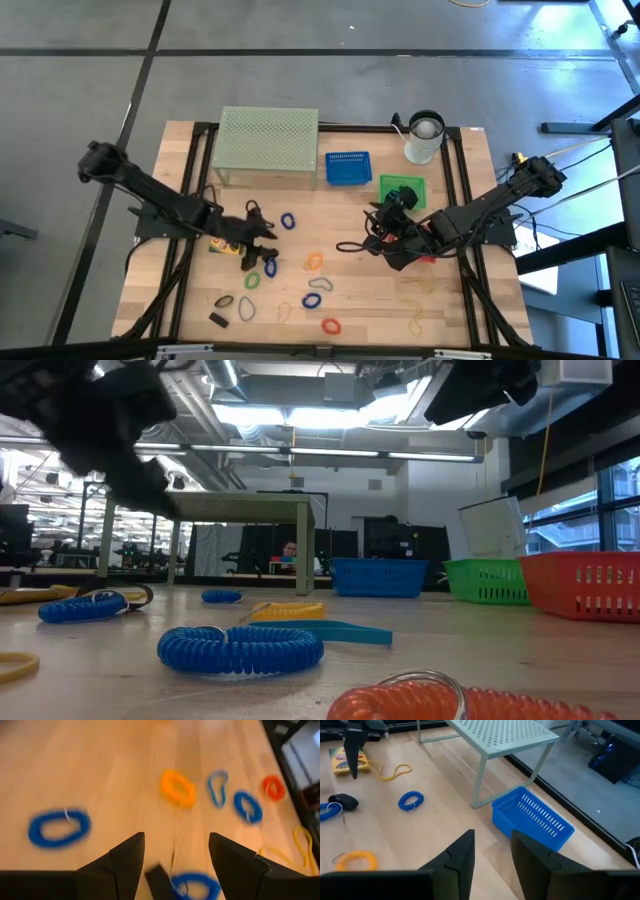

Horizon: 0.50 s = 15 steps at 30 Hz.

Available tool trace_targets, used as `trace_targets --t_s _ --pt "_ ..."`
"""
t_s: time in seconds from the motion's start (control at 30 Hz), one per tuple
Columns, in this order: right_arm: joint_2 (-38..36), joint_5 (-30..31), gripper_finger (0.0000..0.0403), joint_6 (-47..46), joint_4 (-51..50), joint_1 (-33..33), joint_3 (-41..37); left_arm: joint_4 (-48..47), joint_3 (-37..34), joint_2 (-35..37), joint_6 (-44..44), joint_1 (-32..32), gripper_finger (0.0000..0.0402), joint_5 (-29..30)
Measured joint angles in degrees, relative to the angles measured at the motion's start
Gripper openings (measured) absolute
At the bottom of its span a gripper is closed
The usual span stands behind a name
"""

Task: Pick & Place Office Desk Supplies
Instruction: Put the black rubber band into the green bin

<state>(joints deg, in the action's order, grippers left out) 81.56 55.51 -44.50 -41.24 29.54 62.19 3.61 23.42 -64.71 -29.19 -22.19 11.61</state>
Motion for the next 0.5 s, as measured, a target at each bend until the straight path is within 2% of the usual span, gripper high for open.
trace_targets --t_s 0.23,0.5 --pt "0.0 0.0 0.0128 -1.2 0.1 0.0 0.0 -9.3 0.0 -0.9 -4.4 -2.6 0.0217 0.7" --pt "0.0 -0.2 0.0128 -2.3 0.1 0.0 0.0 -10.7 0.0 -0.9 -8.6 -5.3 0.0217 -0.5"
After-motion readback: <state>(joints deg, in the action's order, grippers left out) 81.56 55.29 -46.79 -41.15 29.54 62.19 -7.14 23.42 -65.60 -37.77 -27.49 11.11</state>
